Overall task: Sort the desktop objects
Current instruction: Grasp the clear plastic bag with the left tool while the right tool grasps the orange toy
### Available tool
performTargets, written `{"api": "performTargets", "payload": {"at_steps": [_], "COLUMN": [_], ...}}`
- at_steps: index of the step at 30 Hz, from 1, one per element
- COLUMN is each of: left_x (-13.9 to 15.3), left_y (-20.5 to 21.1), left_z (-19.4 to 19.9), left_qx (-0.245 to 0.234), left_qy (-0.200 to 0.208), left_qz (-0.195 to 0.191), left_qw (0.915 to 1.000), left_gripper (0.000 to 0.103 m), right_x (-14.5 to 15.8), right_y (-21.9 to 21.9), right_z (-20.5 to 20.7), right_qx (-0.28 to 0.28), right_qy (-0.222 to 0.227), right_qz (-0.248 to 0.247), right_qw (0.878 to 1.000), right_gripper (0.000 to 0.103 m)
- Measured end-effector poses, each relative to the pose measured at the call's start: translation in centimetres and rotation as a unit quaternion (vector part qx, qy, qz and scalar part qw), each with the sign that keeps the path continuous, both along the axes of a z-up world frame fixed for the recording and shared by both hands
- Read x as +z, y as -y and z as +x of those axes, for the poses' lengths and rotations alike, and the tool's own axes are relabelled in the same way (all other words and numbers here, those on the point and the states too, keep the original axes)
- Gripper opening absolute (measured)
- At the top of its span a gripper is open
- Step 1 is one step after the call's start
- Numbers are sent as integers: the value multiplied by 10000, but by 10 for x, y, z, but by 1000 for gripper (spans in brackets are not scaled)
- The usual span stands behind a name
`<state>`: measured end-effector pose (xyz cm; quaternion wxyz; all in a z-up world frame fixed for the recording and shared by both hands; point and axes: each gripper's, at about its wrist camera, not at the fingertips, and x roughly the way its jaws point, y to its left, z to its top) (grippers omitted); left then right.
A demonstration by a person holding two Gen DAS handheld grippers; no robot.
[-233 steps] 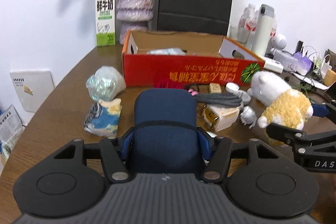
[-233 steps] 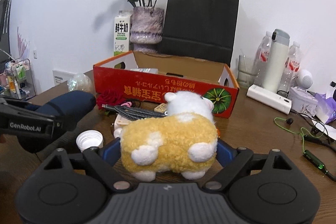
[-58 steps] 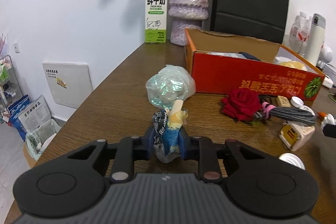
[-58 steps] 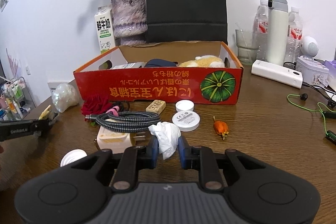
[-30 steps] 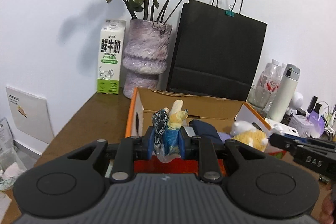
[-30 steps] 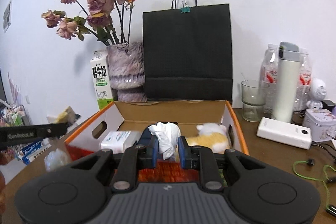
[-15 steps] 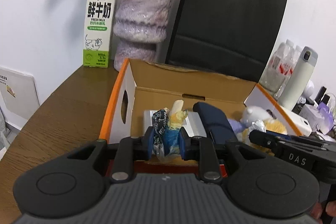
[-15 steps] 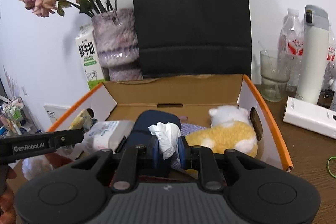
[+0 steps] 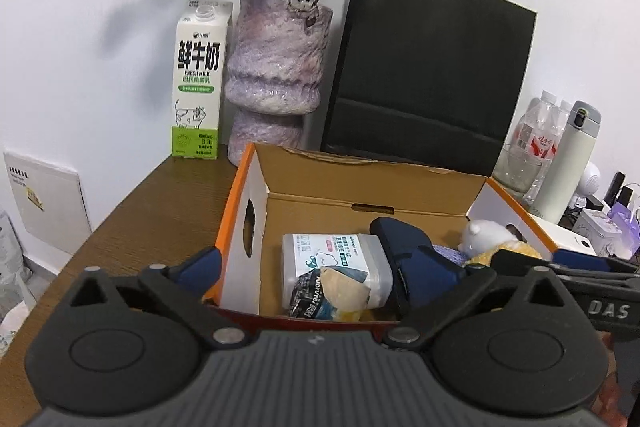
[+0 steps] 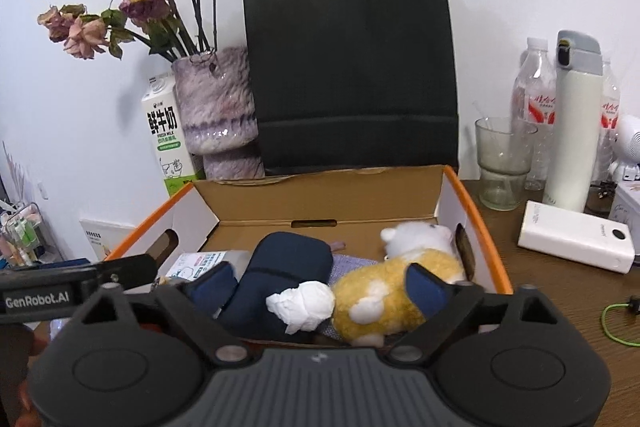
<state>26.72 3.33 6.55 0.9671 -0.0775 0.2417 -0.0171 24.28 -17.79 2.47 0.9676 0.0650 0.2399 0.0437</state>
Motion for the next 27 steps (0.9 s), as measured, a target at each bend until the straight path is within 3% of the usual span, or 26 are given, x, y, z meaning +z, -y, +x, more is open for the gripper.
{"api": "performTargets", "payload": {"at_steps": [11,19,27], "left_x": [6,-11,-32], "left_y": [-34,-77,-74], "left_z": [-46,-71,-79], "left_qx": [275,777,679], "left_qy": [70,-285,-594], "left_qz": [57,-111,178], "left_qw": [9996,9965,9958], "left_gripper": [103,103,103], "right_x": [-2,-25,-42], "right_y": [30,40,37], "right_z": [-45,-73,-91], "right_qx": [-416,-634,-707], "right_qy": [-230,-633,-893], "right_qz": [-221,-490,-637], "right_qw": [9986,9948,9914], "right_gripper": [103,103,103]}}
